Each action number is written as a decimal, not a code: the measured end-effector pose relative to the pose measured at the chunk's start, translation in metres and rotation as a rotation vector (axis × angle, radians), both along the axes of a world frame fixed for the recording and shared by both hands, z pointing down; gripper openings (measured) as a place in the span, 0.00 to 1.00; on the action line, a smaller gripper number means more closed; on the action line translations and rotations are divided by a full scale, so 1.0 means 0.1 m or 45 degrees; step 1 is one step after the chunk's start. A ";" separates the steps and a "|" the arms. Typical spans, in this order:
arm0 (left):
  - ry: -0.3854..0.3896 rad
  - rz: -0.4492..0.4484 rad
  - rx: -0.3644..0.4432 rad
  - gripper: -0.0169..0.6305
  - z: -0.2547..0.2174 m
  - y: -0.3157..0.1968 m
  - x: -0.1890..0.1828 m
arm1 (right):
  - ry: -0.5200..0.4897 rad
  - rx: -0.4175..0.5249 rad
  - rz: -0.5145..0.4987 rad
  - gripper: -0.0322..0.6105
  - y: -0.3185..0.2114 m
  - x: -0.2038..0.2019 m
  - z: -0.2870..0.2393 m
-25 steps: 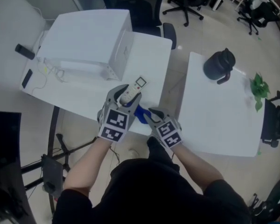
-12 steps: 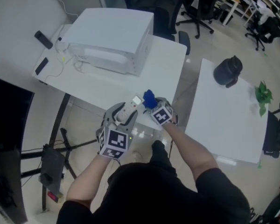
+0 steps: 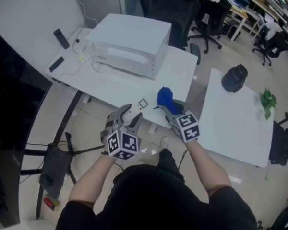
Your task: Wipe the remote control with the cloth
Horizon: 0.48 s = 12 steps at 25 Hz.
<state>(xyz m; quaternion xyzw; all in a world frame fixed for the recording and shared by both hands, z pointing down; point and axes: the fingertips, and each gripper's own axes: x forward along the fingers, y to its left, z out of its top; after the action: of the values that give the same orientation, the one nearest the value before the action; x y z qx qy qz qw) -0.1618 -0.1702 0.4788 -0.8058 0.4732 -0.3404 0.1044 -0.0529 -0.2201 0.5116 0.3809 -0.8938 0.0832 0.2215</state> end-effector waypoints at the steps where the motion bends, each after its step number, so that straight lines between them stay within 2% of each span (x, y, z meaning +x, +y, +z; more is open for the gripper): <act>1: -0.031 0.012 0.012 0.34 0.00 0.05 -0.01 | -0.035 0.053 -0.035 0.26 0.17 -0.09 -0.28; 4: -0.111 0.052 0.047 0.34 -0.03 0.17 0.03 | -0.046 0.158 -0.230 0.26 0.68 -0.50 -0.86; 7: -0.159 0.097 0.090 0.34 -0.11 0.30 0.20 | 0.028 0.143 -0.431 0.26 1.08 -0.82 -0.96; 9: -0.186 0.120 0.129 0.34 -0.19 0.38 0.34 | 0.080 0.103 -0.499 0.26 1.20 -0.88 -0.92; 12: -0.233 0.145 0.188 0.34 -0.27 0.51 0.54 | 0.140 0.059 -0.524 0.25 1.26 -0.72 -0.90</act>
<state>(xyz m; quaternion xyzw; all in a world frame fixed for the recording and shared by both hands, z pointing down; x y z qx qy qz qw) -0.1077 -0.1197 0.4517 -0.7870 0.4391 -0.3702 0.2253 -0.1253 -0.0943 0.4220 0.1993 -0.9410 -0.0056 0.2735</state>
